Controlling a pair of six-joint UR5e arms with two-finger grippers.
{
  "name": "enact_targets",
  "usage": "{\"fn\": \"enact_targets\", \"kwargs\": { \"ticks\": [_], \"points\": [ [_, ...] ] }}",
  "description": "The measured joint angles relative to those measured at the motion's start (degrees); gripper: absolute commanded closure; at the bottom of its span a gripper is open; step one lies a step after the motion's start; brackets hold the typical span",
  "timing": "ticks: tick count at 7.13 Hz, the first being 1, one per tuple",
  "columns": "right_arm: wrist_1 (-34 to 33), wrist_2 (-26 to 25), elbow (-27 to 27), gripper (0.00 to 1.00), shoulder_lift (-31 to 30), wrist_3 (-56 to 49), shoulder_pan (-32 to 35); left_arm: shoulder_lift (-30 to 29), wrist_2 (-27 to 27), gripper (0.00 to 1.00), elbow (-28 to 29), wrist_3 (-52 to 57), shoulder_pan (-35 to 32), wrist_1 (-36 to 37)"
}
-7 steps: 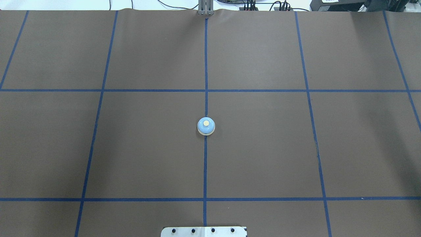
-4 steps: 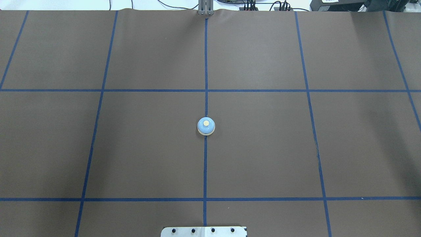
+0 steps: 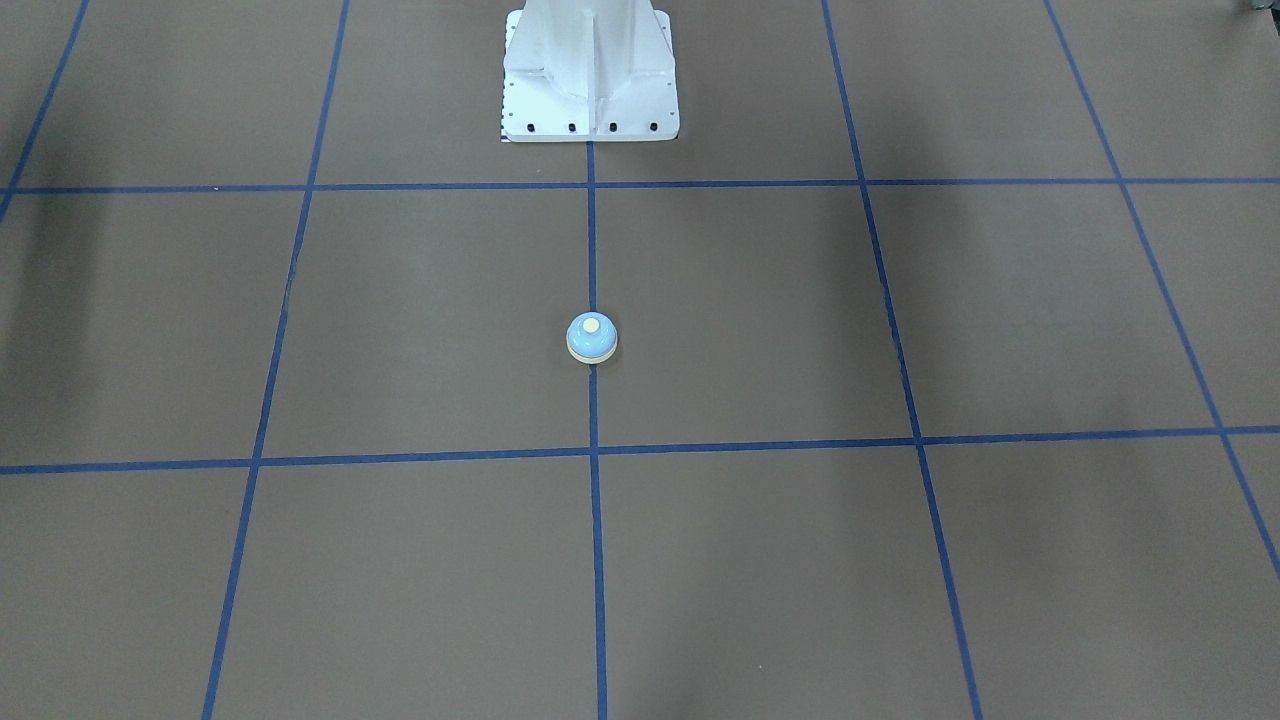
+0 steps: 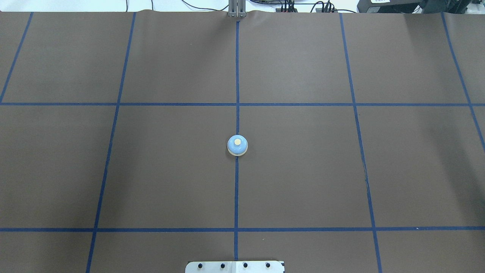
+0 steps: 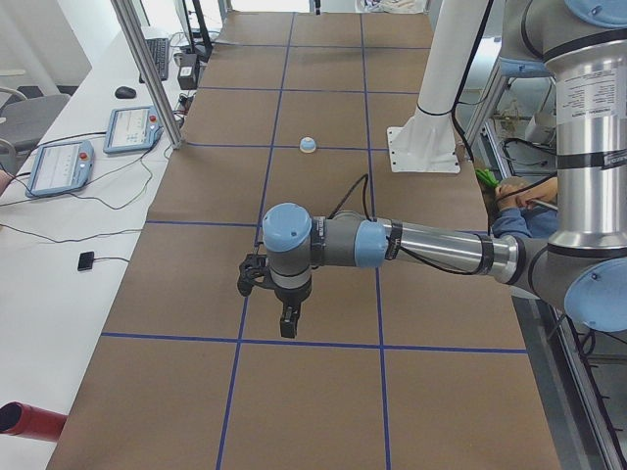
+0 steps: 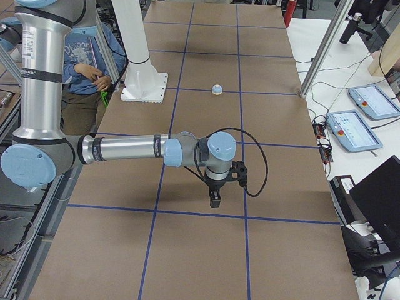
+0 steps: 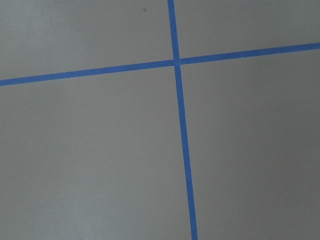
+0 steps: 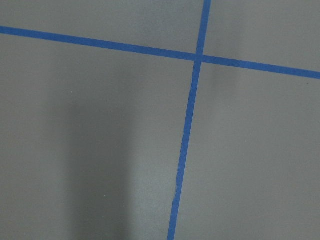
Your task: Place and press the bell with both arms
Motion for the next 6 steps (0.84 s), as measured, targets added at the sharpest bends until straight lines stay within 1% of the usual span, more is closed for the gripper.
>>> {"fn": "enact_targets", "kwargs": {
  "ticks": [2, 5, 6],
  "points": [
    [1.2, 0.5, -1.6, 0.0, 1.0, 0.0, 0.7, 1.4, 0.0, 0.0, -1.6, -0.1, 0.0, -0.2],
    [1.7, 6.1, -1.4, 0.0, 0.3, -0.1, 3.4, 1.5, 0.3, 0.0, -1.3, -0.5, 0.0, -0.4],
    [1.7, 6.0, -1.1, 0.0, 0.0, -0.1, 4.4, 1.4, 0.3, 0.0, -0.7, -0.5, 0.0, -0.6]
  ]
}}
